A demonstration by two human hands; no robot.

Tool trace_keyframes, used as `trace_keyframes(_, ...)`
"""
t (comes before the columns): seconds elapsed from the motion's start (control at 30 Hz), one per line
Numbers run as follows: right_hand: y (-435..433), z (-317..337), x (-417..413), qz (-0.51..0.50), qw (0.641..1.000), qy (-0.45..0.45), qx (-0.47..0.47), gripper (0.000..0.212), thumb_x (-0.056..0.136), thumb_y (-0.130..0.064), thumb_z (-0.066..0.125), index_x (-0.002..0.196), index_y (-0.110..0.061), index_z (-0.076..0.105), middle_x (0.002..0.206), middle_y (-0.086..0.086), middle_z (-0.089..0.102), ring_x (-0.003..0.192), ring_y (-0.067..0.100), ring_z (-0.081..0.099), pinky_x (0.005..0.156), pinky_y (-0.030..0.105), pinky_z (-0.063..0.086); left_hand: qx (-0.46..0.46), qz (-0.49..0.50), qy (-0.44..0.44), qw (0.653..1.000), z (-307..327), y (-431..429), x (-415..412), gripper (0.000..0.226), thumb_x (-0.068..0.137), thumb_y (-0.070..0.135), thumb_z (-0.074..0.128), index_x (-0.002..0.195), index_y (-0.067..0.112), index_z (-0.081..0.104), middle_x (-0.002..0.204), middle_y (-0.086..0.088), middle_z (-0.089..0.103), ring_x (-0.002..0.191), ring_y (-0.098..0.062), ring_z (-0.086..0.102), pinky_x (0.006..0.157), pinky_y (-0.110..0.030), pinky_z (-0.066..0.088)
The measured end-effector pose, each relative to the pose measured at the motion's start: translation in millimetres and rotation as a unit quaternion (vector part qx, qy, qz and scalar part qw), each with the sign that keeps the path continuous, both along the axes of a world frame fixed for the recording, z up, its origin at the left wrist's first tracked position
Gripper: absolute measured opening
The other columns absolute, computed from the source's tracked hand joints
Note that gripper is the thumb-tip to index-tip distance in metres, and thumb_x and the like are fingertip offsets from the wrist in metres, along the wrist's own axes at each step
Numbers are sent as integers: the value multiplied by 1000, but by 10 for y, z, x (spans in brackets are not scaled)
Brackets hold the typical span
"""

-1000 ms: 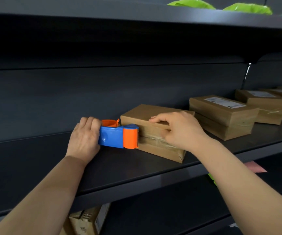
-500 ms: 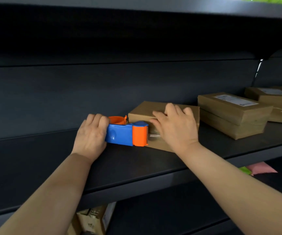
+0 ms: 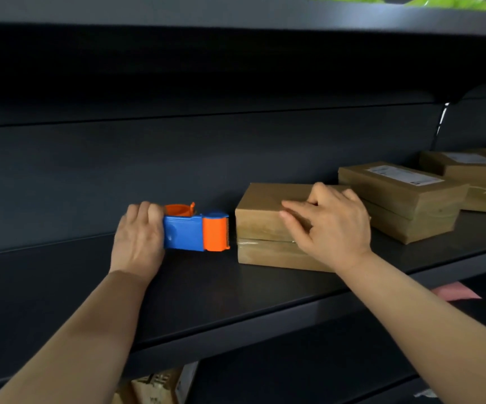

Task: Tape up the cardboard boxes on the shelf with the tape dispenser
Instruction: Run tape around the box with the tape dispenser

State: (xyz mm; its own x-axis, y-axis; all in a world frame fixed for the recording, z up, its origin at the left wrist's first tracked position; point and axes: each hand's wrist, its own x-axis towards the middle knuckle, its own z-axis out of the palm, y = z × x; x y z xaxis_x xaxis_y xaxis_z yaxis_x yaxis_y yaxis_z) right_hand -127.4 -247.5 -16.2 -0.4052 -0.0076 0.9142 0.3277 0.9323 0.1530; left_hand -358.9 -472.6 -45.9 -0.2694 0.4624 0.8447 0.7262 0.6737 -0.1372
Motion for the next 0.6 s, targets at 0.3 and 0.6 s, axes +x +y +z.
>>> trace_keyframes(0.3,-446,186,-416,-99,994,-39,-30,42,96,-49,40,88,-17,65,84,2,59,76,21,56,77,40,33,-16,12,37,999,39,131,190,33,60,-12,56,88,3,48,80,-19,51,72,-38,49,65,-46,47)
trace_keyframes(0.6,-243,-145,-524,-7,998,-68,2,34,92,-40,45,112,-23,66,97,0,60,85,22,58,79,36,30,-62,-94,-133,985,-18,-1,195,49,53,-16,67,95,5,54,89,-13,56,82,-35,56,71,-38,50)
